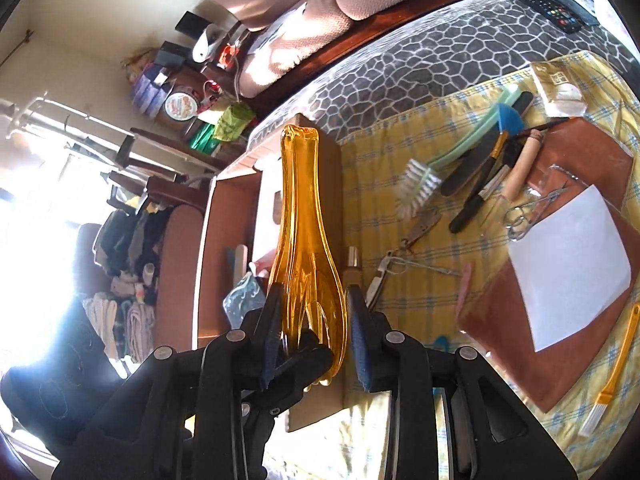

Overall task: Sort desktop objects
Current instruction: 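Lift the orange tongs with the left gripper and carry them into the cardboard box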

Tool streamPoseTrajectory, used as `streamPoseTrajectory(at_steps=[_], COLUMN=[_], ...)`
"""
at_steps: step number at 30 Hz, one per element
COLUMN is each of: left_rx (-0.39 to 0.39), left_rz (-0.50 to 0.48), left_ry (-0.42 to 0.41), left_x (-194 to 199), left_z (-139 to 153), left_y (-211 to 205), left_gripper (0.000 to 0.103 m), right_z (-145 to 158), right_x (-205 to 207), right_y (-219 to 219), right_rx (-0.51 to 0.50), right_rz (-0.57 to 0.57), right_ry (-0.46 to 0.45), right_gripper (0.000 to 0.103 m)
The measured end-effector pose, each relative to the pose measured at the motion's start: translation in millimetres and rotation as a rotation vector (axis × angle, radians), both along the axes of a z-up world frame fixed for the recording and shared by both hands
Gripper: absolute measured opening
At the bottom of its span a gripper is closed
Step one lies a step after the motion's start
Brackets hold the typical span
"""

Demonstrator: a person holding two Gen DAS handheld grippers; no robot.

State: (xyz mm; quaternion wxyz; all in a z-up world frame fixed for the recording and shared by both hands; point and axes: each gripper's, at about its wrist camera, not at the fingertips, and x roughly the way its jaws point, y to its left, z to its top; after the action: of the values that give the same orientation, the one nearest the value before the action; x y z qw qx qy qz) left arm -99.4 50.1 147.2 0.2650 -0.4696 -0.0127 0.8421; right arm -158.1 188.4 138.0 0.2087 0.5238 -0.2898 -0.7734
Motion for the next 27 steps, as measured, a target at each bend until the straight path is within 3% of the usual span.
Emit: streamPoseTrajectory(at_steps=[14, 27], left_rx=[-0.035, -0.059], left_rz=[0.134, 0.173], left_ry=[-0.035, -0.075], left_x=[-14, -88], left_z=[-15, -47], left_y=[-129, -177], left_gripper=[0.008, 0.008], right_z=[-25, -61], right_x=[-26, -97], right_y=[-136, -194], right_rx=[-0.057, -0.087], right_rz=[0.106, 0.096], right_ry=[-0.044, -0.093], right_gripper=[0.03, 0.03])
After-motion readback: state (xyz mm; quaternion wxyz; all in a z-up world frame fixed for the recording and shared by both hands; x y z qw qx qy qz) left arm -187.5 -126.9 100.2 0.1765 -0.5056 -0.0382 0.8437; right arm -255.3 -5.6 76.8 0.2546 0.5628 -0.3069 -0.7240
